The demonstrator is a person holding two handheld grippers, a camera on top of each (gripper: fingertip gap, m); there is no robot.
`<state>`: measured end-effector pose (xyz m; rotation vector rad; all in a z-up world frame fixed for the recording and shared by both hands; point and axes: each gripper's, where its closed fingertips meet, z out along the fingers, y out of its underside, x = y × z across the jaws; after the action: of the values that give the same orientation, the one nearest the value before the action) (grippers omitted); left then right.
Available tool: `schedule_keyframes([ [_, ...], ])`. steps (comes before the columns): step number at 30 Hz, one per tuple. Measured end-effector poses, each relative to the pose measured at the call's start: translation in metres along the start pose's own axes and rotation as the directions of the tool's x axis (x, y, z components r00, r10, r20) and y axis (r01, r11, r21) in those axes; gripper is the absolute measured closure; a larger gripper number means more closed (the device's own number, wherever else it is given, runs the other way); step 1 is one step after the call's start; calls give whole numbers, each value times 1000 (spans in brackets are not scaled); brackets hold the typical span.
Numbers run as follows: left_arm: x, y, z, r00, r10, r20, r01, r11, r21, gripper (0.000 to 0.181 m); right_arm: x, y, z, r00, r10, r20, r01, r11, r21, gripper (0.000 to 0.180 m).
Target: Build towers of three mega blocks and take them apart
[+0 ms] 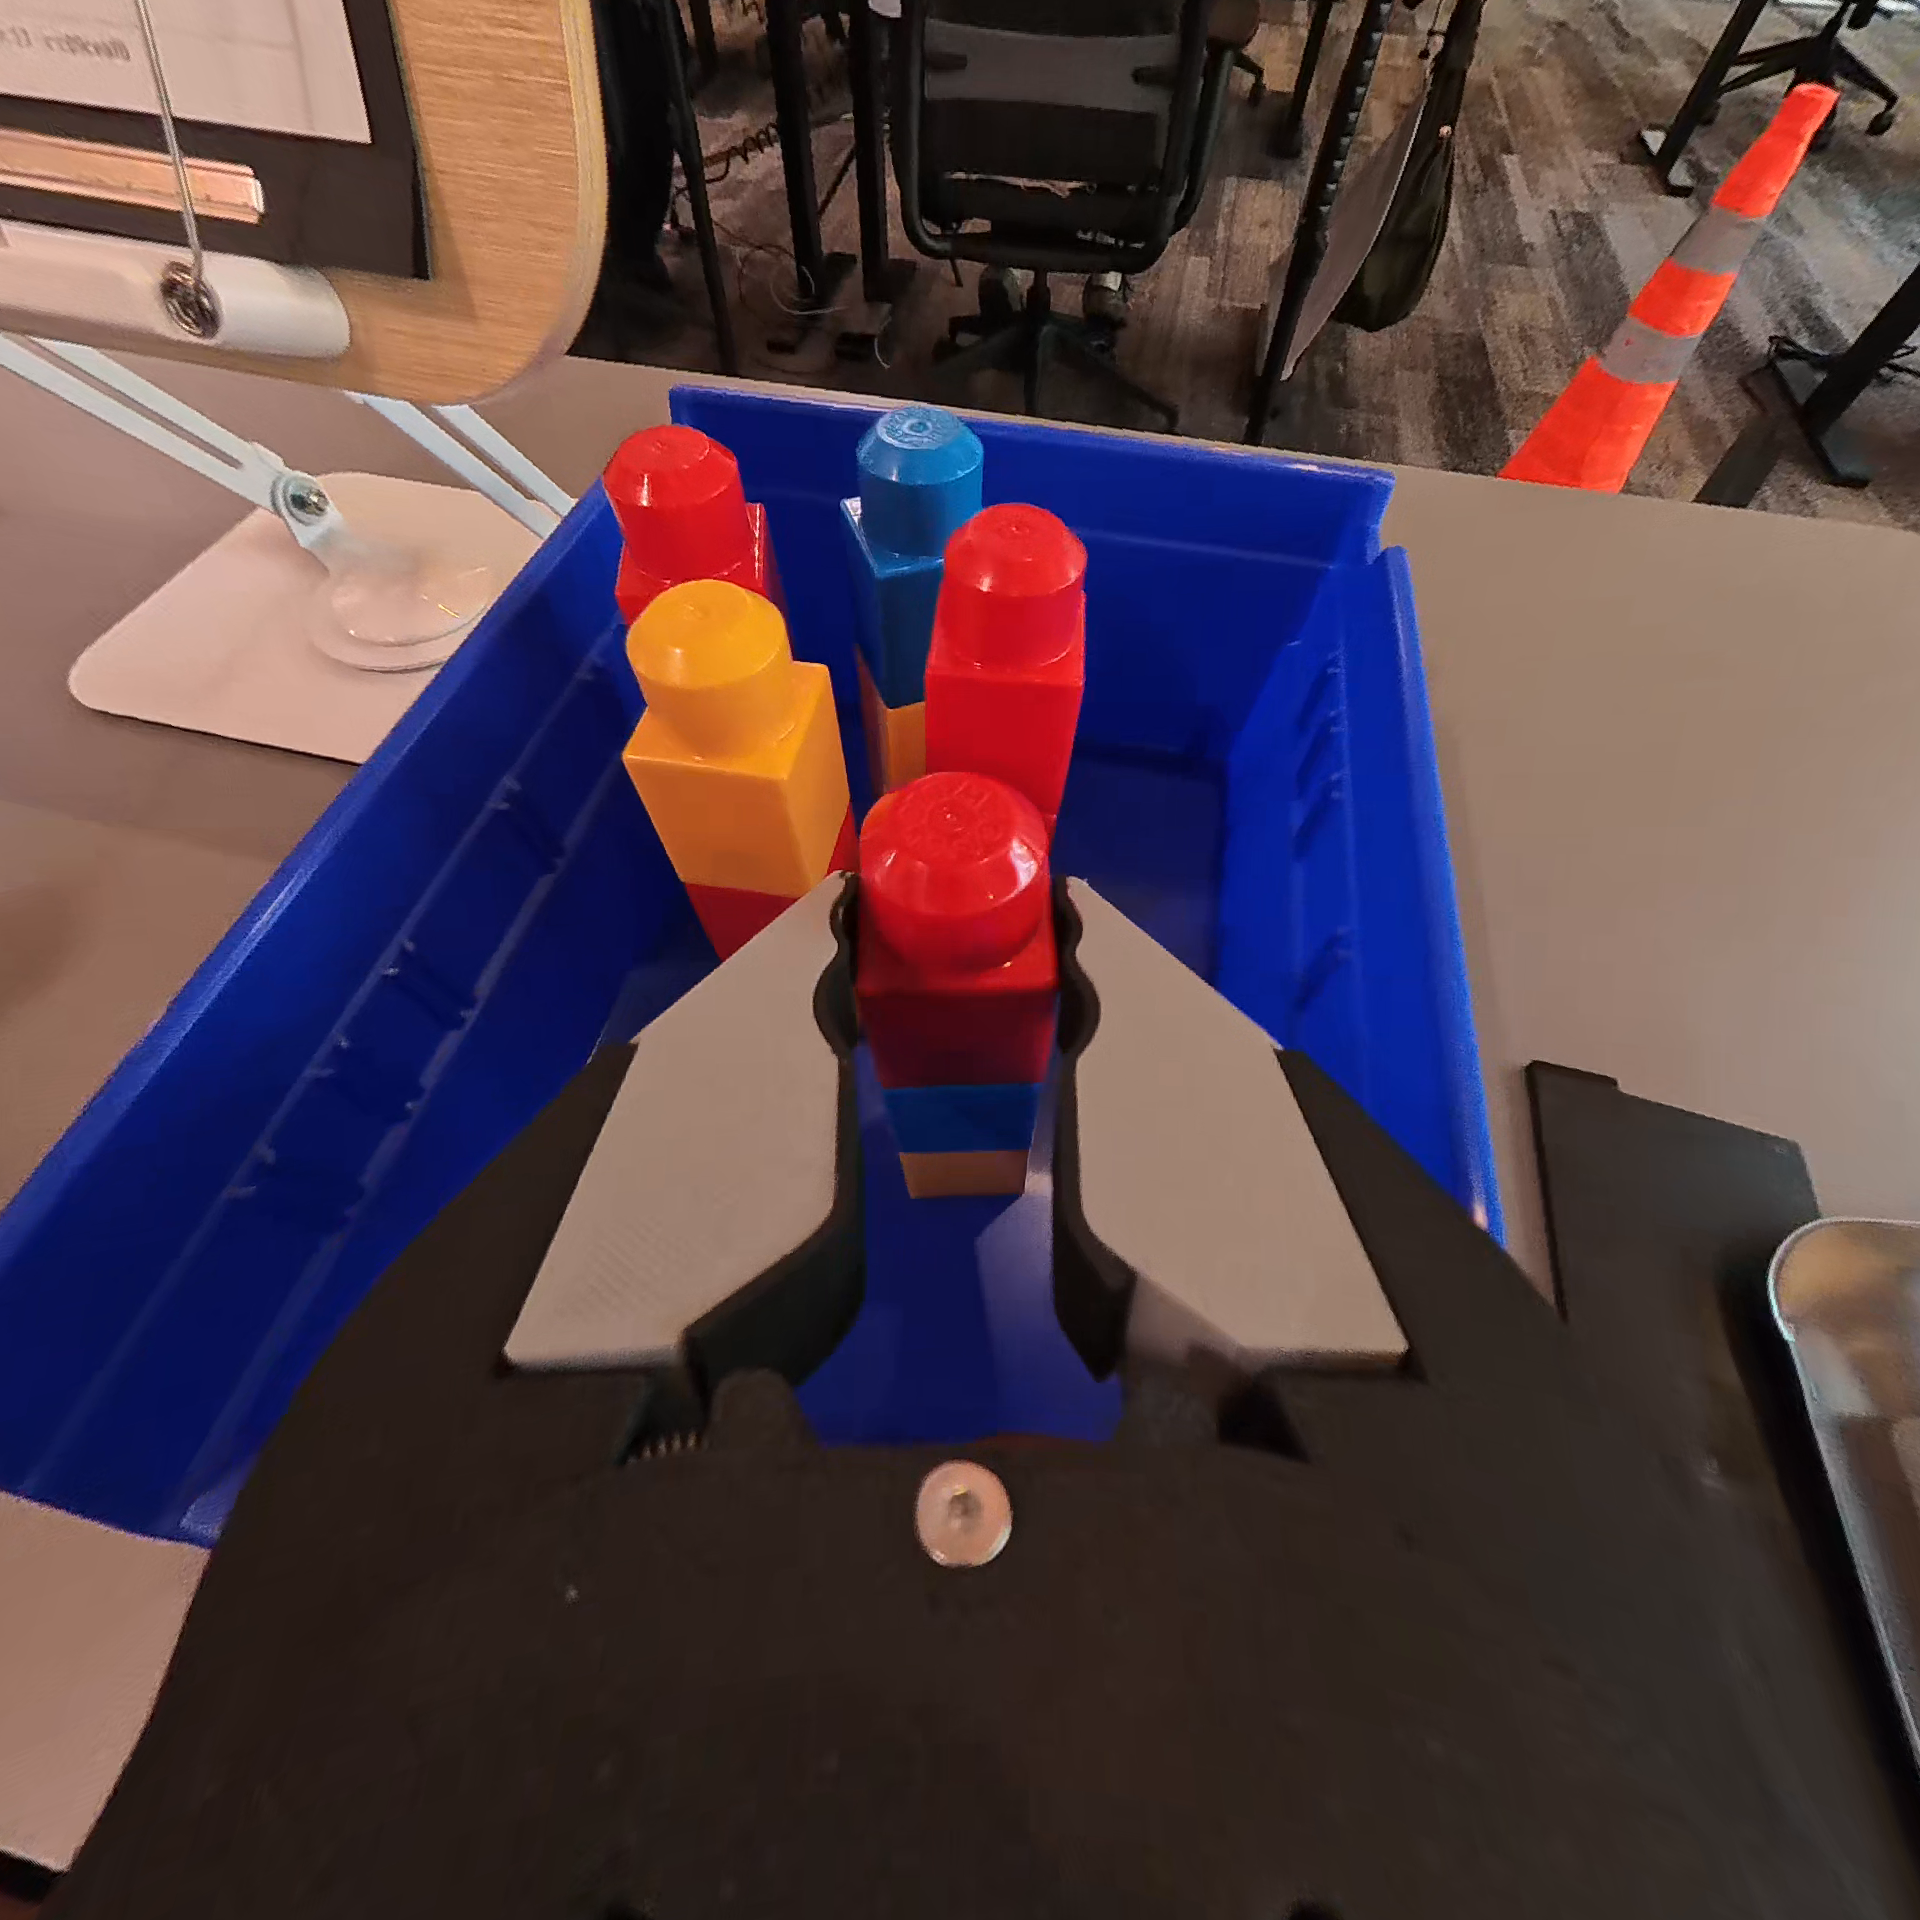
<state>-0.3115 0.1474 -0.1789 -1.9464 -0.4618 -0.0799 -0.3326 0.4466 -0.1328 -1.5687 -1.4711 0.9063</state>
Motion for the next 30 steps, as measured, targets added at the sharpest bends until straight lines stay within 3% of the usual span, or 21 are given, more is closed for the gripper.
schedule_keyframes([
  [5, 0, 1, 1, 1000, 1, 1, -1, 1000, -6, 125, 5, -10, 3, 995, -66, -80, 69, 997, 39, 145],
  [15, 0, 2, 2, 1000, 2, 2, -2, 1000, -9, 125, 8, -6, 10, 998, 31, -53, -30, 999, 28, 145],
  [21, -1, 2, 2, 1000, 4, 6, -4, 1000, -7, 125, 10, -20, -2, 996, 77, -40, -72, 990, 123, 129],
  [30, -1, 1, 1, 1000, 5, 10, -5, 1000, -4, 125, 14, -39, -23, 993, 67, -97, -41, 967, 251, 126],
])
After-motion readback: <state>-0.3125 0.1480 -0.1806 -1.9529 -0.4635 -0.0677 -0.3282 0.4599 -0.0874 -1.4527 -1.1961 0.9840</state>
